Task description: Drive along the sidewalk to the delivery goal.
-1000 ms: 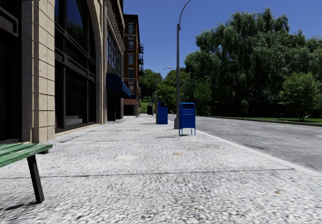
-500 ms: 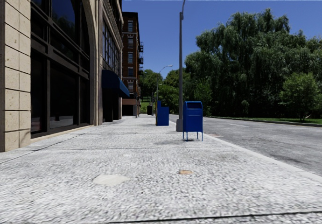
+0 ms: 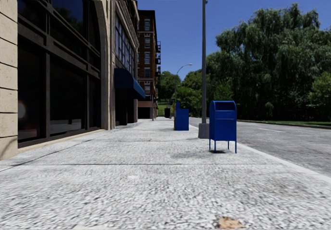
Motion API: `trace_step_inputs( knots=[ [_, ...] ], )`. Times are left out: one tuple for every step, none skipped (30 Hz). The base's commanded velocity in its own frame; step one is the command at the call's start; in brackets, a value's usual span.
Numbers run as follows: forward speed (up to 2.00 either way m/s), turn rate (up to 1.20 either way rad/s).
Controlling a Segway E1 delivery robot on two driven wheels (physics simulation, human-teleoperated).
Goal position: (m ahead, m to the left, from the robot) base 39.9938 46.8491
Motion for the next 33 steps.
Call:
trace_step_inputs(
  knots=[
    [2.00, 0.32],
    [2.00, 0.32],
    [2.00, 0.32],
    [2.00, 0.32],
    [2.00, 0.32],
    [2.00, 0.32],
    [2.00, 0.32],
    [2.00, 0.32],
    [2.00, 0.28],
    [2.00, 0.28],
    [2.00, 0.18],
    [2.00, 0.09],
    [2.00, 0.00],
    [2.00, 0.00],
    [2.00, 0.00],
    [2.00, 0.00],
    [2.00, 0.00],
    [2.00, 0.00],
    [2.00, 0.00],
    [2.00, 0.00],
    [2.00, 0.00],
    [2.00, 0.00],
    [2.00, 0.00],
    [2.00, 0.00],
    [2.00, 0.00],
    [2.00, 0.00],
    [2.00, 0.00],
    [2.00, 0.00],
    [2.00, 0.00],
    [2.00, 0.00],
    [2.00, 0.00],
    [2.00, 0.00],
    [2.00, 0.00]
  ],
)
